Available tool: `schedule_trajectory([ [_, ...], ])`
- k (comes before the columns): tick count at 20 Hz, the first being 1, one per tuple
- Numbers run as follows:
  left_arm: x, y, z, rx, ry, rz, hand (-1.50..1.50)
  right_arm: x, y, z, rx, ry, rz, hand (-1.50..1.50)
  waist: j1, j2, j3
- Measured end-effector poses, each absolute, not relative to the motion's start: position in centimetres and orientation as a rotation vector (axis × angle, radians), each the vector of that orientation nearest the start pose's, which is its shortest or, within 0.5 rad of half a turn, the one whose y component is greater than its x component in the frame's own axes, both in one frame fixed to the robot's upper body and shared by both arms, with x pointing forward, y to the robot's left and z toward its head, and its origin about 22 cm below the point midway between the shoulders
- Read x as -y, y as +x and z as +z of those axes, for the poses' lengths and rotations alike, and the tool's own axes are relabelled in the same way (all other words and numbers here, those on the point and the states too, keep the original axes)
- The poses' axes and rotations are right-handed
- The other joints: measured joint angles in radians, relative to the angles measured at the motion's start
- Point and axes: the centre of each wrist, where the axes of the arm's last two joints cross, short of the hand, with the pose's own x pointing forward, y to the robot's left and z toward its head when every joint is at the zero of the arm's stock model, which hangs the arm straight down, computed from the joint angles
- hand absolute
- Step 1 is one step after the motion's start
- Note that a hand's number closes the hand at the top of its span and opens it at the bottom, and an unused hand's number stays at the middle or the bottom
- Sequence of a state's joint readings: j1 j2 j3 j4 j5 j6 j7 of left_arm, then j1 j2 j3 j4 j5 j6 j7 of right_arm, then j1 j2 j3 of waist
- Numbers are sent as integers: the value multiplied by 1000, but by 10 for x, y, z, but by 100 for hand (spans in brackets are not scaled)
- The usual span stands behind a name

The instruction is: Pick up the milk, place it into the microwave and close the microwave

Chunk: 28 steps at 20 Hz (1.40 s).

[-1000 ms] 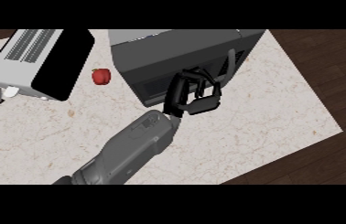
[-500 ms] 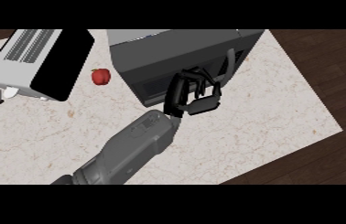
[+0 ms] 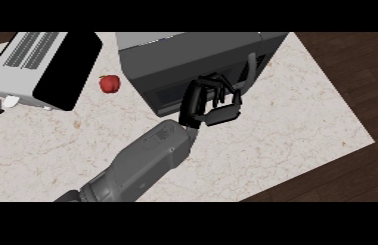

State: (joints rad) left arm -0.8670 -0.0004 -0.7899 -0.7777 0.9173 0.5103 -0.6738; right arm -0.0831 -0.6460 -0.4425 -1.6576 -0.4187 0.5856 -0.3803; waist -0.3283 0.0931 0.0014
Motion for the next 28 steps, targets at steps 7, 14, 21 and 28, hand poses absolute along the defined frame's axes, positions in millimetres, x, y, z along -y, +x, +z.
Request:
schedule_trajectory([
  [7, -15, 340, 20, 1889, -345, -74, 150, 440, 236, 182, 2216, 3, 538, -150, 4, 5, 2],
  [14, -13, 340, 21, 1898, -353, -65, 150, 449, 240, 177, 2213, 47, 494, -150, 6, 8, 5],
  [21, -12, 340, 21, 1906, -355, -64, 150, 459, 245, 177, 2216, 78, 452, -150, 7, 10, 6],
  [28, -10, 340, 22, 1908, -366, -70, 150, 469, 249, 183, 2217, 86, 430, -150, 14, 13, 6],
])
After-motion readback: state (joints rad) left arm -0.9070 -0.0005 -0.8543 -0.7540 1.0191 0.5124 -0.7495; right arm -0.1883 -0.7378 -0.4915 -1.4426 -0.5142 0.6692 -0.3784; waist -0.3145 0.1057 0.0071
